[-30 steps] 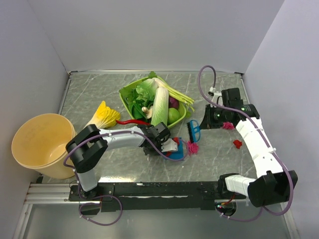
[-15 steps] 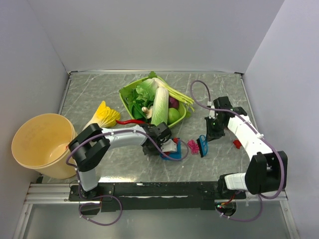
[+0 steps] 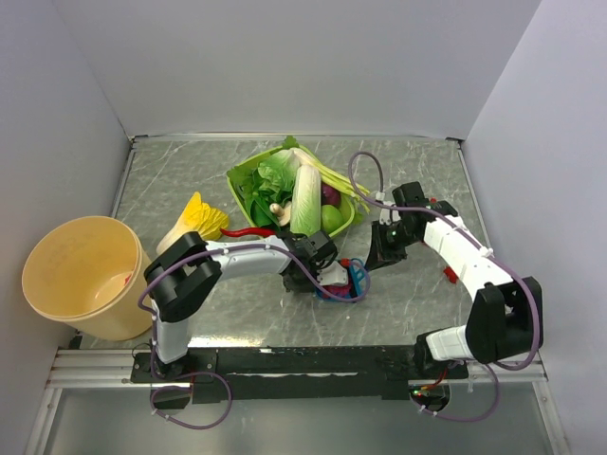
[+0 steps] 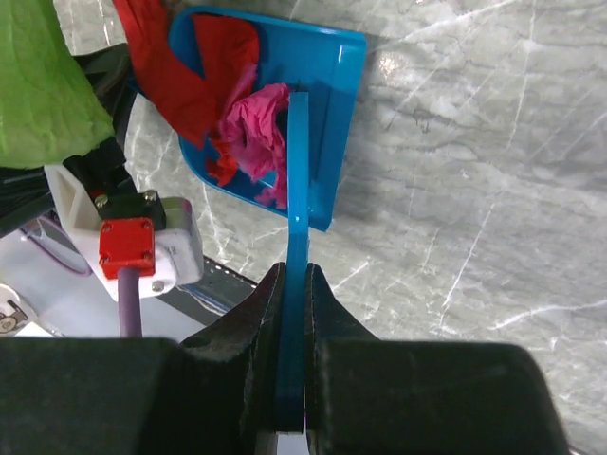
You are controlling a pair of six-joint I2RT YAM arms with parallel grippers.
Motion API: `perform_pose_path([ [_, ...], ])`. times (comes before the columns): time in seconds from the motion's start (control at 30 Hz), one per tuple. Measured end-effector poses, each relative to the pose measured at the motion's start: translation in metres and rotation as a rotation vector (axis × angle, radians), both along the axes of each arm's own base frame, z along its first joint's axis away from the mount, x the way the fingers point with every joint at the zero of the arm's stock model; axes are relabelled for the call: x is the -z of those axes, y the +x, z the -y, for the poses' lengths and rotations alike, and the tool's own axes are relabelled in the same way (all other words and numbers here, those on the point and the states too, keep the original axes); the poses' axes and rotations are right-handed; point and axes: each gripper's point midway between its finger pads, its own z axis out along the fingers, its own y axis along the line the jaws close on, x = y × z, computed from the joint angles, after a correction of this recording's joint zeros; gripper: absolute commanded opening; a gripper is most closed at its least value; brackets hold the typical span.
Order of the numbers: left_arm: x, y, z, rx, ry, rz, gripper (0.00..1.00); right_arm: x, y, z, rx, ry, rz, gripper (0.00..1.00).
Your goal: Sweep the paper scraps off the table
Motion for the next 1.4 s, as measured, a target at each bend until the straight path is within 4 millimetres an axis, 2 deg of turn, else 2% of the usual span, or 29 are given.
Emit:
perform_pose_path([
  [0.43,-0.002,0.0,0.008,-0.016,-0.129,0.007,0.01,-0.04,-0.003,0.029,-0.017,-0.118,0.212,0.0],
  [0.57,-0.002,0.001,0.011,-0.013,-0.151,-0.001,0.01,-0.052,0.004,0.041,0.019,-0.143,0.26,0.0],
  [0.73,-0.003,-0.003,0.014,0.004,-0.165,-0.023,0.01,-0.068,0.02,0.067,0.123,-0.177,0.316,0.0],
  [0.97,-0.012,-0.004,0.017,0.056,-0.154,-0.032,0.01,-0.071,0.034,0.106,0.262,-0.233,0.315,0.0],
  [1.07,-0.019,-0.004,0.019,0.095,-0.141,-0.024,0.01,-0.069,0.04,0.116,0.3,-0.24,0.301,0.0],
  [1.4,-0.037,0.001,0.029,0.197,-0.08,0.006,0.01,-0.079,0.053,0.131,0.357,-0.245,0.318,0.0],
])
